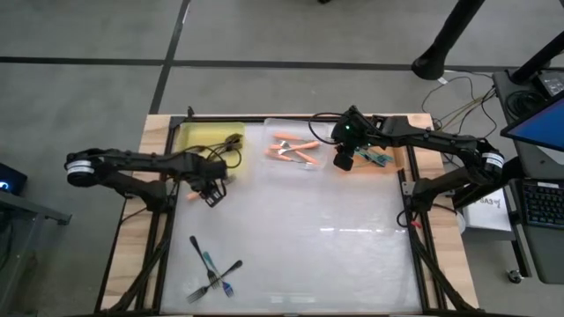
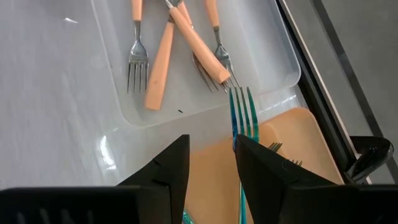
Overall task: Sort silverware by color (type)
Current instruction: Put the orange fork into the transparent bin
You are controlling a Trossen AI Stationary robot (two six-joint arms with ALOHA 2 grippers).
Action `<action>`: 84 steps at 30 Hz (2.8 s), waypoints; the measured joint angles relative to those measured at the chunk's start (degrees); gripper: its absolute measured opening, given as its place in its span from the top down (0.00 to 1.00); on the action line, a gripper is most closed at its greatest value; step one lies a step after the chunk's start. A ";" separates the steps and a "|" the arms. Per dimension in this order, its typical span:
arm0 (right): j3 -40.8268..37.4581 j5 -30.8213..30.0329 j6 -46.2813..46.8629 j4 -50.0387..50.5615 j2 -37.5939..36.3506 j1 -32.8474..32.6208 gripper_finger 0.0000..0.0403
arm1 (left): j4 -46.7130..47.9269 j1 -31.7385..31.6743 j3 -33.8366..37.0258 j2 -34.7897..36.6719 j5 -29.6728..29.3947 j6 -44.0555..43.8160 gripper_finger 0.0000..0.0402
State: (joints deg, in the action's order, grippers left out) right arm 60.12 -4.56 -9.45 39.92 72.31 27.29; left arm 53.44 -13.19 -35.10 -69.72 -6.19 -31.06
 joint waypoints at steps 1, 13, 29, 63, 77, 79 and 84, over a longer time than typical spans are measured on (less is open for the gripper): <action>0.00 0.00 0.00 0.00 0.00 0.00 0.70 | -0.06 0.00 0.69 -0.01 -0.40 -0.34 0.77; 0.00 0.00 0.00 0.00 0.00 -0.02 0.70 | -7.42 -0.05 3.06 -4.41 -3.87 -4.10 0.77; 0.00 0.00 0.00 0.00 0.00 -0.02 0.70 | -6.14 -0.20 -1.14 -9.38 -2.00 -4.71 0.94; 0.00 0.00 0.00 0.00 0.00 0.00 0.70 | -17.92 -1.83 -43.12 -19.39 -13.23 23.96 0.94; 0.00 0.01 0.01 0.00 0.00 -0.01 0.70 | -18.52 -6.87 -53.52 -38.26 -10.33 29.10 0.94; 0.00 0.00 0.00 0.00 0.00 0.00 0.70 | -18.80 -7.21 -53.36 -39.24 -10.17 29.01 0.94; 0.00 0.00 0.00 0.00 0.00 0.00 0.70 | -19.87 -7.50 -53.30 -41.09 -9.75 28.30 0.93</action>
State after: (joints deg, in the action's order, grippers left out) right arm 60.12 -4.56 -9.45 39.92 72.31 27.29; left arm 33.56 -20.69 -88.40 -110.80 -15.94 -2.76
